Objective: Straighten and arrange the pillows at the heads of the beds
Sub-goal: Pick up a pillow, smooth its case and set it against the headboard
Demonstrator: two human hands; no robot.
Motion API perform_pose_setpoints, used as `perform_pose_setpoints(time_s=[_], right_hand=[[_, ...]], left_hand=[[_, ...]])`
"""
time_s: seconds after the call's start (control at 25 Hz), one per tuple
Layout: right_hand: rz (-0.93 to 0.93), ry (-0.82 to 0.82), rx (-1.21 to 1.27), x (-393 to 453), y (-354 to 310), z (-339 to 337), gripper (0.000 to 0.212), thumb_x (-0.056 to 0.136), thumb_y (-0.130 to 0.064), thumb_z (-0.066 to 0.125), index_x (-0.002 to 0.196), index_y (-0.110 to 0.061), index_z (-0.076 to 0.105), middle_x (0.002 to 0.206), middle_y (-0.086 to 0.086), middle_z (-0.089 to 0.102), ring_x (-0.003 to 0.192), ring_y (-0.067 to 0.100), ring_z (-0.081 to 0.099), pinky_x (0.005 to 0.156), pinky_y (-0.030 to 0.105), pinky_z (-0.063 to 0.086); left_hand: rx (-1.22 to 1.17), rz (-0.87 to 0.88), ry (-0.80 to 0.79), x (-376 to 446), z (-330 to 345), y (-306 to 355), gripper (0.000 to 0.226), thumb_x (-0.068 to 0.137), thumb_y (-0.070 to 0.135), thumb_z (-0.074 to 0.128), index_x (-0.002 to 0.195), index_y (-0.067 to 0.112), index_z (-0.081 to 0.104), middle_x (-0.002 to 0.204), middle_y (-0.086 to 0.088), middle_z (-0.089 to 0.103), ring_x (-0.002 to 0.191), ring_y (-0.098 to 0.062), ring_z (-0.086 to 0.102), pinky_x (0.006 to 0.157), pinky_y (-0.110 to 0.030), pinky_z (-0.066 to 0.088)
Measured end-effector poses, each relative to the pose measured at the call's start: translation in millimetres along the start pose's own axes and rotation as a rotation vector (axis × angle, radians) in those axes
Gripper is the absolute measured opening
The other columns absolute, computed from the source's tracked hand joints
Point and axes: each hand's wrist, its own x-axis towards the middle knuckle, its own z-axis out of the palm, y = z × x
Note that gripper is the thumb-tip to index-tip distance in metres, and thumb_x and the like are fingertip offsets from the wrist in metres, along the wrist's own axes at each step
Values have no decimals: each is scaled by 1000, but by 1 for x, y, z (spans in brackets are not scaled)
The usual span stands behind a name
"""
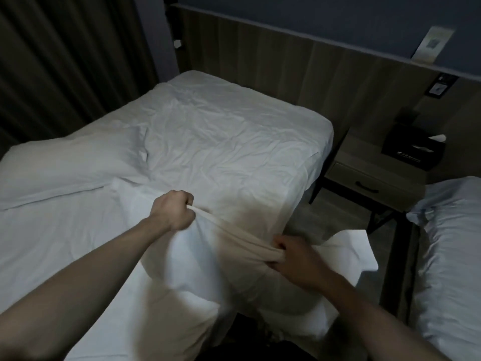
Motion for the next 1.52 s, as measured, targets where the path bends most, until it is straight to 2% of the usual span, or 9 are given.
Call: perform_pose_setpoints(time_s=[0.12,0.28,0.4,0.64,0.76,0.92,1.16,1.28,1.52], right_hand=[[33,66,52,18,31,-60,49,74,-29,84,67,-29,36,64,-11,43,58,5,42,56,26,33],[119,159,192,44,62,-127,40,80,-19,84,71,-28,46,69,-6,64,56,2,52,57,21,42],[125,185,206,59,82,-159,31,83,-27,84,76,-31,55,74,-2,72,61,6,63,59,22,47],[114,267,187,106,108,-226,22,88,-36,80,75,-28,65,72,-8,71,63,4,65,56,15,45],[127,294,166,139,127,-253,20,89,-38,79,76,-29,67,72,-4,71,62,4,64,56,14,45],[167,288,103,190,153,-288,22,91,-41,75,76,-28,67,73,-4,71,64,6,65,55,15,44],[182,296,65,255,192,-327,22,94,-40,73,77,-26,71,79,-16,71,75,4,66,65,16,45],[209,269,50,281,209,-347,24,94,-44,71,76,-27,72,77,-15,71,75,4,67,70,23,48],[181,276,20,339,258,-401,22,92,-47,72,80,-30,75,76,-10,73,76,5,67,70,20,48]], left_hand=[[-98,-19,104,14,-11,53,12,54,16,51,65,12,50,65,-5,59,72,-34,57,55,-30,37],[-145,-12,240,38,-31,114,22,49,18,45,67,9,53,64,-8,59,69,-34,56,55,-31,37],[-161,13,312,65,-49,149,20,48,19,42,64,11,51,61,-5,54,67,-36,52,56,-32,36],[-215,120,405,150,-85,209,13,50,16,43,60,17,36,56,2,38,60,-30,35,52,-32,30],[-242,140,411,203,-93,234,16,53,10,48,61,16,36,56,3,37,60,-28,33,52,-32,30],[-264,143,377,274,-95,262,13,56,10,52,62,16,42,57,3,46,61,-28,43,53,-29,32],[-257,159,295,362,-97,296,23,58,7,59,59,19,40,55,5,44,57,-22,38,52,-28,30],[-266,150,253,397,-99,313,21,58,7,59,60,18,41,56,5,45,59,-25,40,52,-29,31],[-310,78,294,462,-101,361,19,59,8,61,62,17,45,57,3,46,58,-24,40,52,-29,32]])
